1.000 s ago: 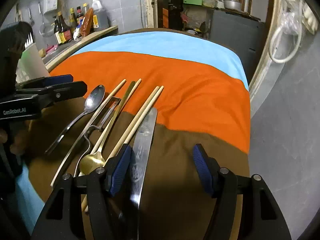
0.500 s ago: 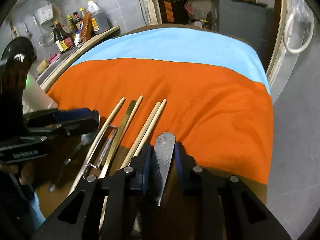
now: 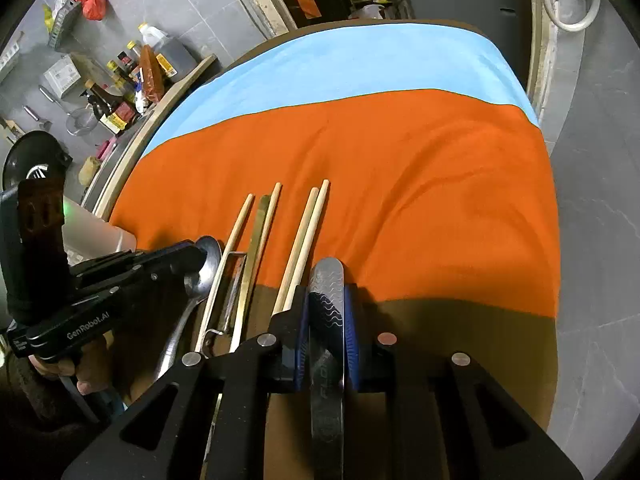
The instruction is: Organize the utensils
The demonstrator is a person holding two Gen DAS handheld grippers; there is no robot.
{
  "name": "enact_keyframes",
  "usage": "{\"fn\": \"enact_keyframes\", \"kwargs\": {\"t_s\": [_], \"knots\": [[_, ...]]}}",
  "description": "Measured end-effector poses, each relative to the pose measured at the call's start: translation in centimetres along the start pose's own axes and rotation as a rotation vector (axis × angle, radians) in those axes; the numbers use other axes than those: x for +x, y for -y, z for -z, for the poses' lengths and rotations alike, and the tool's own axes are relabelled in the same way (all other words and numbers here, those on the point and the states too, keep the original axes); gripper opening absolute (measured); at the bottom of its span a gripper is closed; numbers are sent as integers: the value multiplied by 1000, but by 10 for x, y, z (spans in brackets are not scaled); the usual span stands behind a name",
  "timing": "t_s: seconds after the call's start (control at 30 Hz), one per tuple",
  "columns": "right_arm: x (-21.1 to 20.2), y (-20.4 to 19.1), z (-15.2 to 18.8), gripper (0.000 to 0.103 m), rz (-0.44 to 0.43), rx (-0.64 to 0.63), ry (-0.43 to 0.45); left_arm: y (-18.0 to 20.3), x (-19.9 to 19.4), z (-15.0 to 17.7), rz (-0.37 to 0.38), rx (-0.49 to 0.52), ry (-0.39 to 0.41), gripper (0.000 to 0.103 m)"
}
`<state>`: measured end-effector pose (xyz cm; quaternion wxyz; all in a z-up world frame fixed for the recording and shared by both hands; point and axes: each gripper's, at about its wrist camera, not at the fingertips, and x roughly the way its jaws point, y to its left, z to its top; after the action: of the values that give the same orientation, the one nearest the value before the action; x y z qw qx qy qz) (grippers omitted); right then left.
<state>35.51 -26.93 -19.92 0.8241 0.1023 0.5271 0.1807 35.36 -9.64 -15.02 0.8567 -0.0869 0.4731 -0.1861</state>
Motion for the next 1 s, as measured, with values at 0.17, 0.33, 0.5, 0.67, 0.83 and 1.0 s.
{"fn": "enact_keyframes", "kwargs": {"t_s": [0.17,0.33,0.5,0.67,0.83,1.0], "knots": [[-12,-2,6,1,-7,12,19,2,-9,1,6,3,5,3],[-23,1,15,1,0,44,35,8,-19,4,8,23,7,2],[-59,-9,28,1,56,65,162,13,-44,9,-13,32,76,2],[-100,-31,43,1,101,54,334,20,-85,16,-26,39,201,2],[-138,-62,50,1,147,45,479,30,-137,21,-64,88,330,2],[-179,-101,44,1,159,14,612,24,-190,18,-84,111,420,2]]}}
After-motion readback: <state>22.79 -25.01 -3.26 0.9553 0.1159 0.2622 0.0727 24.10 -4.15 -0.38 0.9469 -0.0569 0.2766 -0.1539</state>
